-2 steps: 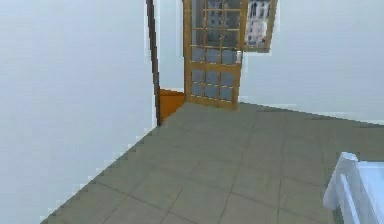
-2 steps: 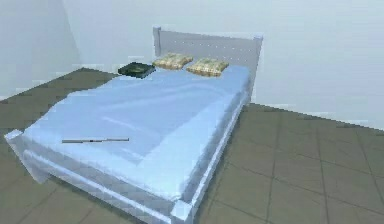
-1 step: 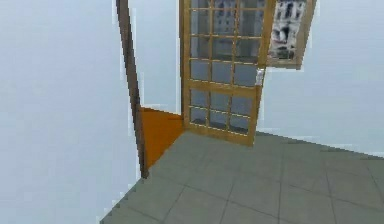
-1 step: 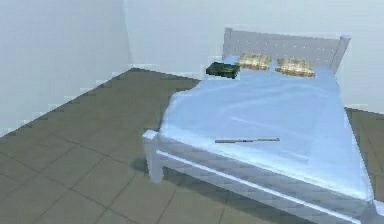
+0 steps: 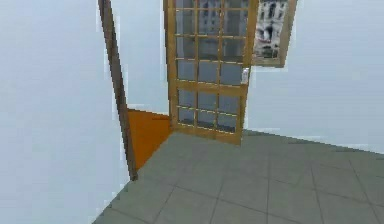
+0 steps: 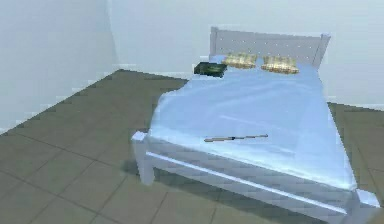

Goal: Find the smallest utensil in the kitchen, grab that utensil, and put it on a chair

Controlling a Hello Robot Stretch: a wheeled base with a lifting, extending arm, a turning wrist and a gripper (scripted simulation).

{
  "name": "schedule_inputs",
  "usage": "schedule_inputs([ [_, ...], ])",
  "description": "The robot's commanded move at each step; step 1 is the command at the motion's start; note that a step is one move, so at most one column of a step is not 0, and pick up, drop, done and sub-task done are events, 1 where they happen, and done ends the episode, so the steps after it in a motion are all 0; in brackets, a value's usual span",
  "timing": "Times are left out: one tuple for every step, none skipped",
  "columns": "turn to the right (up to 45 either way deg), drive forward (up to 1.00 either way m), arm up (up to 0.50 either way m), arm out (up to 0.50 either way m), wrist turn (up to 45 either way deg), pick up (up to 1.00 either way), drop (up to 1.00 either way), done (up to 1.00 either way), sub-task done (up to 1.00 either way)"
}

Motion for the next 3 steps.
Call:
schedule_inputs([
  [0.0, 1.0, 0.0, 0.0, 0.0, 0.0, 0.0, 0.0, 0.0],
  [0.0, 0.6, 0.0, 0.0, 0.0, 0.0, 0.0, 0.0, 0.0],
  [-39.0, 0.0, 0.0, 0.0, 0.0, 0.0, 0.0, 0.0, 0.0],
])
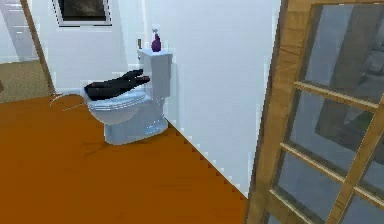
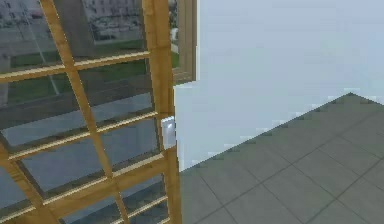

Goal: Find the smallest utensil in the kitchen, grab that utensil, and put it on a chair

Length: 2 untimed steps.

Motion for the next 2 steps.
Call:
schedule_inputs([
  [0.0, 0.35, 0.0, 0.0, 0.0, 0.0, 0.0, 0.0, 0.0],
  [-30.0, 0.0, 0.0, 0.0, 0.0, 0.0, 0.0, 0.0, 0.0],
])
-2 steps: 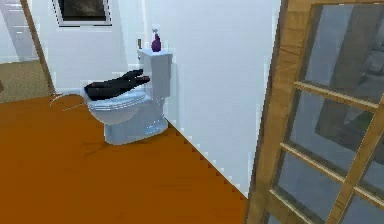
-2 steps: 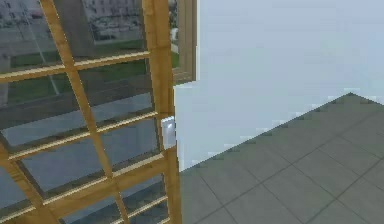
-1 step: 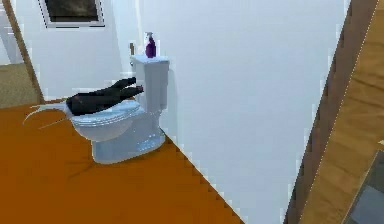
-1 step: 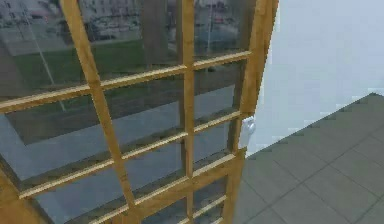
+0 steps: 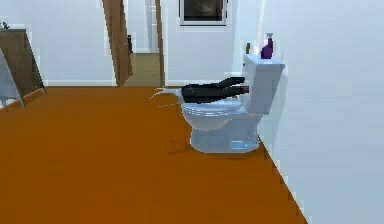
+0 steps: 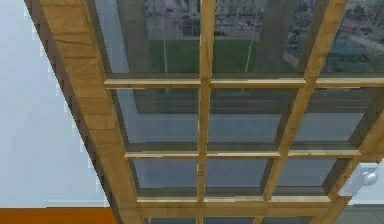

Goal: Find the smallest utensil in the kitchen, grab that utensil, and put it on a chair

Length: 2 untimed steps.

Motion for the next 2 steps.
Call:
schedule_inputs([
  [0.0, 0.45, 0.0, 0.0, 0.0, 0.0, 0.0, 0.0, 0.0],
  [-18.0, 0.0, 0.0, 0.0, 0.0, 0.0, 0.0, 0.0, 0.0],
])
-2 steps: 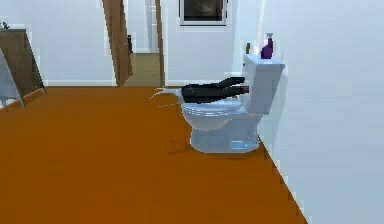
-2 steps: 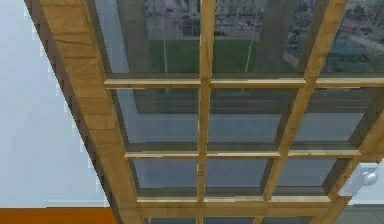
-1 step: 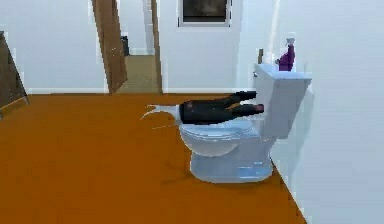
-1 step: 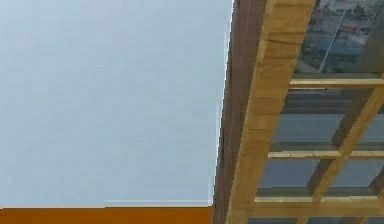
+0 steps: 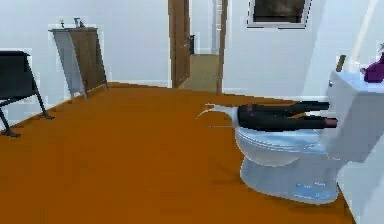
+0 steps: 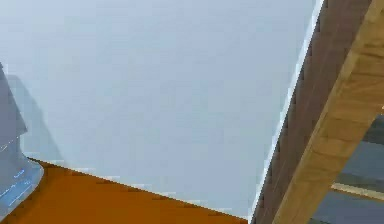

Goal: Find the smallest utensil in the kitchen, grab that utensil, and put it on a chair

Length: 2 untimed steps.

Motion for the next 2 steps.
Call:
schedule_inputs([
  [0.0, 1.0, 0.0, 0.0, 0.0, 0.0, 0.0, 0.0, 0.0],
  [-3.0, 0.0, 0.0, 0.0, 0.0, 0.0, 0.0, 0.0, 0.0],
])
